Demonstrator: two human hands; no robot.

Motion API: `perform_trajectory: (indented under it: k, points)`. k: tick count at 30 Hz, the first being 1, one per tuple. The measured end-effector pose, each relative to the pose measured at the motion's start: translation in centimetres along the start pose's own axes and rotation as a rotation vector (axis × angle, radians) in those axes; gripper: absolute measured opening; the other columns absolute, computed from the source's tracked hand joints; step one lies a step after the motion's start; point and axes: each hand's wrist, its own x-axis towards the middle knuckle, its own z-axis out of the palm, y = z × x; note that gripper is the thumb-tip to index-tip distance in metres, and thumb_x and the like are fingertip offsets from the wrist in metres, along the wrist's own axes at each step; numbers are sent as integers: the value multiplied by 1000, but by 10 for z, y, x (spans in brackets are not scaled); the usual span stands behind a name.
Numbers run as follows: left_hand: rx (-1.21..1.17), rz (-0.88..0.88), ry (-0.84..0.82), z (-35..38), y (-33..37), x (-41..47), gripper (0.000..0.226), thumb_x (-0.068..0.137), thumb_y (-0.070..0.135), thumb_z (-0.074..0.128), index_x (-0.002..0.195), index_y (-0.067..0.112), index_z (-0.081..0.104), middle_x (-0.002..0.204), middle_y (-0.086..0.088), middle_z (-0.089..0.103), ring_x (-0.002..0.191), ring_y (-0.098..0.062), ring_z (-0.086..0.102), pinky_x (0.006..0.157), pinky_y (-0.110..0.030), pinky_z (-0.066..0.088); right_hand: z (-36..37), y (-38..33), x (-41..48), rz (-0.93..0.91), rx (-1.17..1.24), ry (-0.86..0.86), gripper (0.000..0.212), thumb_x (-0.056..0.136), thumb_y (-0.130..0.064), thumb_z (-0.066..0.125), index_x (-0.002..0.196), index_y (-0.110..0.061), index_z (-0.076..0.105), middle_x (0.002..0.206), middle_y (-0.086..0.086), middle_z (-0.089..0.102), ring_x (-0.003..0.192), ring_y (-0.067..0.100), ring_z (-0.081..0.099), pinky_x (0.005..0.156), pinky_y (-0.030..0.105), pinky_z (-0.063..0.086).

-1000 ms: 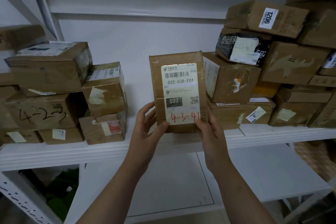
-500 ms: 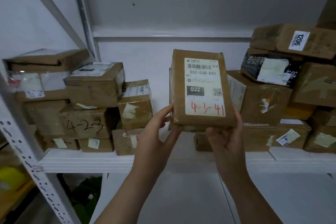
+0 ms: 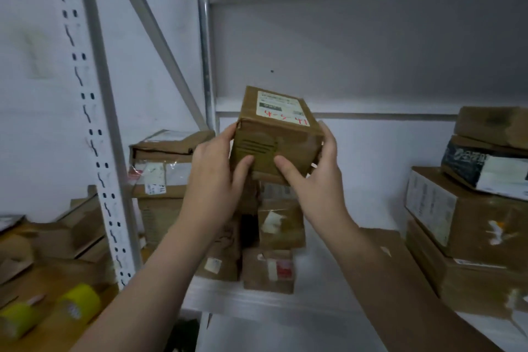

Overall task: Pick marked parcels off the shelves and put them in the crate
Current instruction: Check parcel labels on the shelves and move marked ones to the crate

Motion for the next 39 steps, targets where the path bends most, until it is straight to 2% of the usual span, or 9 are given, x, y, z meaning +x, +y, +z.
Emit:
perform_trajectory:
  k: [3,5,8,13,15,24,28,31,39]
  points:
    - [9,-11,-20,-11,-22,14,59,90,19,59,143,22,32,119,5,55,110,-17,53,95,-40,47,29,0,11,-9,-57,-15,87,81,-26,74,146,-35,18,135,-12,49,120,5,51,98,33,50]
    - [15,-11,-28,-17,-33,19,65,89,19,60,145,24,26,125,-1,56,111,-18,55,94,-44,49,43,-3,17,-39,-101,-2,86,81,-26,75,145,-37,18,141,-8,43,125,4,45,97,18,46]
    - [4,-29,-19,-23,-48,23,70,89,21,61,147,24,22,127,-1,55,111,-16,56,95,-41,49,54,-8,20,-99,-230,25,76,84,-28,71,143,-35,25,143,-8,36,118,-3,38,77,-6,35]
    - [123,-23,-45,-19,-68,23,76,86,24,65,148,20,20,130,-8,50,119,-22,48,101,-38,43,67,-4,22,-126,-443,-24,61,88,-31,66,140,-32,33,140,-4,34,115,6,45,89,20,45]
    - [149,-21,-47,-18,-72,20,79,86,25,66,148,19,19,131,-10,47,119,-23,45,101,-37,38,72,-4,23,-128,-462,-31,63,89,-29,65,142,-32,31,142,-2,33,119,12,46,90,20,43]
    - [265,51,37,-22,-68,-3,67,85,31,64,143,19,35,149,-17,23,136,-37,21,110,-57,21,74,-8,13,-77,-534,-94,90,91,-31,61,151,-35,-7,156,-3,23,136,16,34,104,33,40]
    - [185,114,63,-18,-55,-26,50,88,28,62,134,17,46,146,-15,30,133,-31,21,107,-54,19,54,-6,-8,-54,-442,-35,78,93,-29,58,152,-30,8,155,-7,23,139,12,27,108,30,30]
    - [108,167,5,-5,-41,-52,39,89,29,56,126,20,50,142,-9,34,131,-28,24,105,-49,19,31,5,-37,-77,-395,66,60,92,-22,58,146,-24,31,142,-12,37,131,7,36,107,29,36]
    - [-75,316,-286,66,-12,-122,28,89,24,48,112,17,62,121,-5,58,114,-25,52,94,-44,45,-71,84,-131,61,-654,123,32,87,-14,60,118,-11,58,117,-6,53,114,13,51,96,32,45]
